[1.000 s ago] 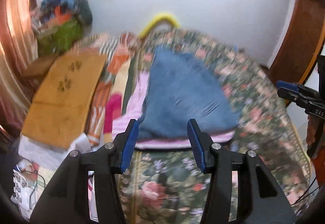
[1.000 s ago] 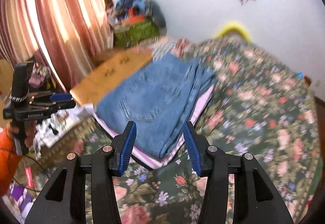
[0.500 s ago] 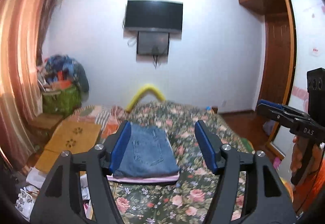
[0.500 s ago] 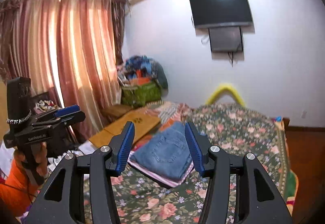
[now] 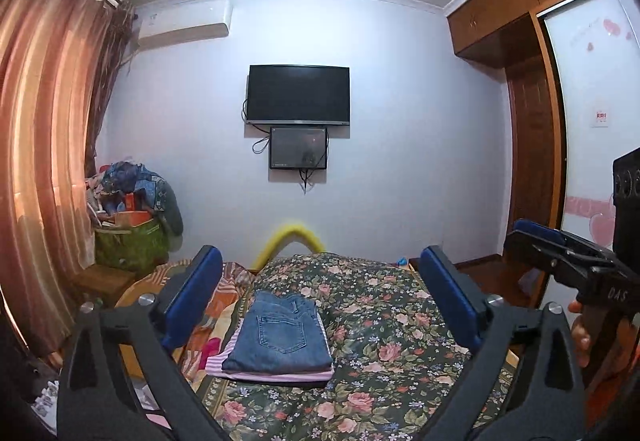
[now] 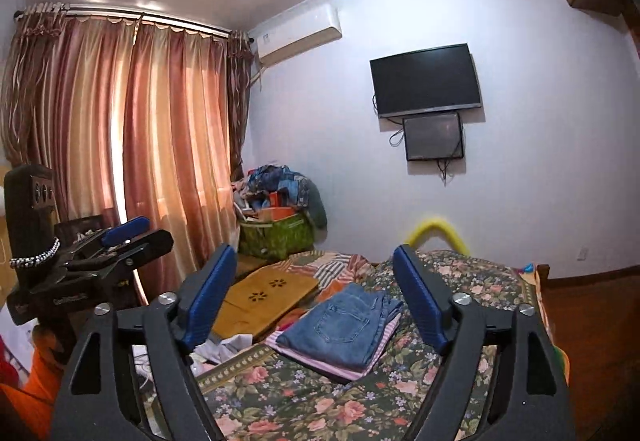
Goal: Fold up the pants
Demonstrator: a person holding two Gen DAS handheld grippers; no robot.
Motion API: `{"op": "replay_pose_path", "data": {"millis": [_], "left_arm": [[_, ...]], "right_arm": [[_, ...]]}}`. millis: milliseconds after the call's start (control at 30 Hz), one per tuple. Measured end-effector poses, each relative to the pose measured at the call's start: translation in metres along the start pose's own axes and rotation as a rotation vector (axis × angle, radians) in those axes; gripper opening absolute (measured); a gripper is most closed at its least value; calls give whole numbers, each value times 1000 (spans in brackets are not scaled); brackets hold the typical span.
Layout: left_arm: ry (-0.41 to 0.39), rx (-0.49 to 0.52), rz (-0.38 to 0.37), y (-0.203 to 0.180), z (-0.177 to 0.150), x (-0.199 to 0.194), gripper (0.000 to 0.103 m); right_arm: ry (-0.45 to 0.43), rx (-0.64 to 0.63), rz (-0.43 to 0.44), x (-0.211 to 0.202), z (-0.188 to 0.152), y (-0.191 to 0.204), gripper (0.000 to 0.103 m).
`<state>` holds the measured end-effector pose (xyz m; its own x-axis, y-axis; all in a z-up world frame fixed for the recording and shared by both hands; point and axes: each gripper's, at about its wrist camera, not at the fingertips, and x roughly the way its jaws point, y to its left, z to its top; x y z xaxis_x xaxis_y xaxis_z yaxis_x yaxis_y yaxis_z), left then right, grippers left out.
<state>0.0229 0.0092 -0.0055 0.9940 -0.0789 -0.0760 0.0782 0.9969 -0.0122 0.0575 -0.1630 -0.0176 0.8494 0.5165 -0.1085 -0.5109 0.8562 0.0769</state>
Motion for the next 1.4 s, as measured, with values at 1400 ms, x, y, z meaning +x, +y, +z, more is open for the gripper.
{"op": "replay_pose_path", "data": {"millis": [1400], "left_arm": [[28,3,-2,-3,-19,13,103]], "right_arm": [[-8,-20,-89,-17,-7,12,103]]}}
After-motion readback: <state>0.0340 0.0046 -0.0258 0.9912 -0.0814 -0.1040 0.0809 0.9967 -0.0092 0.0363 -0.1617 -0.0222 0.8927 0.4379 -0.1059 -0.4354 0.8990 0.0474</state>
